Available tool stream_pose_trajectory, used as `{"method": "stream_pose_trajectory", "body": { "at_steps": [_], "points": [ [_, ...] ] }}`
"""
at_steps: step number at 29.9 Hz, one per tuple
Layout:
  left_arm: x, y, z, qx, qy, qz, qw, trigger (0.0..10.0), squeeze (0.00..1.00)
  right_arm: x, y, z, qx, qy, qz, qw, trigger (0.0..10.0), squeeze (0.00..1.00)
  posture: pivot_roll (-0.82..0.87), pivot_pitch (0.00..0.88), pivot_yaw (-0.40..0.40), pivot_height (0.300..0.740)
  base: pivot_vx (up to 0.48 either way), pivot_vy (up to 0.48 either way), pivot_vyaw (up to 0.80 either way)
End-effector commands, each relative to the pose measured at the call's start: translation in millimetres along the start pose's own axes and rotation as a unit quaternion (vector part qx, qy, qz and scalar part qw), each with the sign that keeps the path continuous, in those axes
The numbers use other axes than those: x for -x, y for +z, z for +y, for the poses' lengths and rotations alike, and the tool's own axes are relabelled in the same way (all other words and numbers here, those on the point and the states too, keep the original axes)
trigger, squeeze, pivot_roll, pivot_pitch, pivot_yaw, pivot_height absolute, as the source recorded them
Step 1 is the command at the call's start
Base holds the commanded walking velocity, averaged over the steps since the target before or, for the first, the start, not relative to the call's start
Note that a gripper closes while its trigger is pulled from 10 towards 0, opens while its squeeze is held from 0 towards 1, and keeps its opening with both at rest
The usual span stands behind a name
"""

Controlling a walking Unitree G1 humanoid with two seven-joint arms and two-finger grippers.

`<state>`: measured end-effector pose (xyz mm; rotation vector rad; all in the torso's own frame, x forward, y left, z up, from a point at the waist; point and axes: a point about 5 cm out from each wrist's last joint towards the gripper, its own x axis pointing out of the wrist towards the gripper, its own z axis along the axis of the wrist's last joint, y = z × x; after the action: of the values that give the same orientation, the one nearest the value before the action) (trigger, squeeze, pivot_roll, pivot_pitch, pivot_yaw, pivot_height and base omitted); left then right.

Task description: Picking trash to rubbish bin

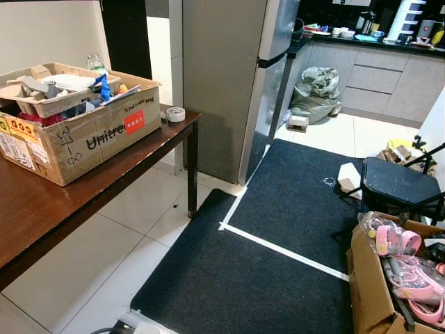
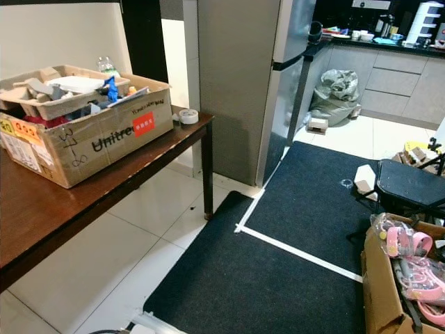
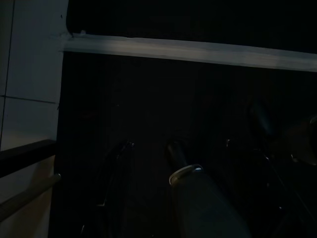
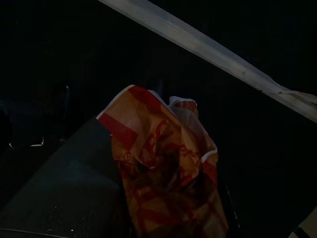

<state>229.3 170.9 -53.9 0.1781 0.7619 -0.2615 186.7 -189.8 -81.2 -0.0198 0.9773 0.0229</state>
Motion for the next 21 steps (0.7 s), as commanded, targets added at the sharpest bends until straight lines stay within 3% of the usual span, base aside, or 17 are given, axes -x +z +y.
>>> {"method": "stream_pose_trajectory", "body": {
  "at_steps": [1,21],
  "points": [
    [1.2,-9.3,-4.2,0.005,-0.005,0.016,1.0,10.0,0.0,1.0,-7.7,-1.4,-0.002,-0.002,0.013,1.0,10.0,0.0,-0.08,0.142,-0.01,0.74,0.0,0.0,0.0],
    [1.5,-11.0,-3.1,0.004,-0.002,0.019,1.0,10.0,0.0,1.0,-8.3,-1.5,0.001,-0.002,0.013,1.0,10.0,0.0,-0.08,0.141,-0.011,0.74,0.0,0.0,0.0]
  ]
}}
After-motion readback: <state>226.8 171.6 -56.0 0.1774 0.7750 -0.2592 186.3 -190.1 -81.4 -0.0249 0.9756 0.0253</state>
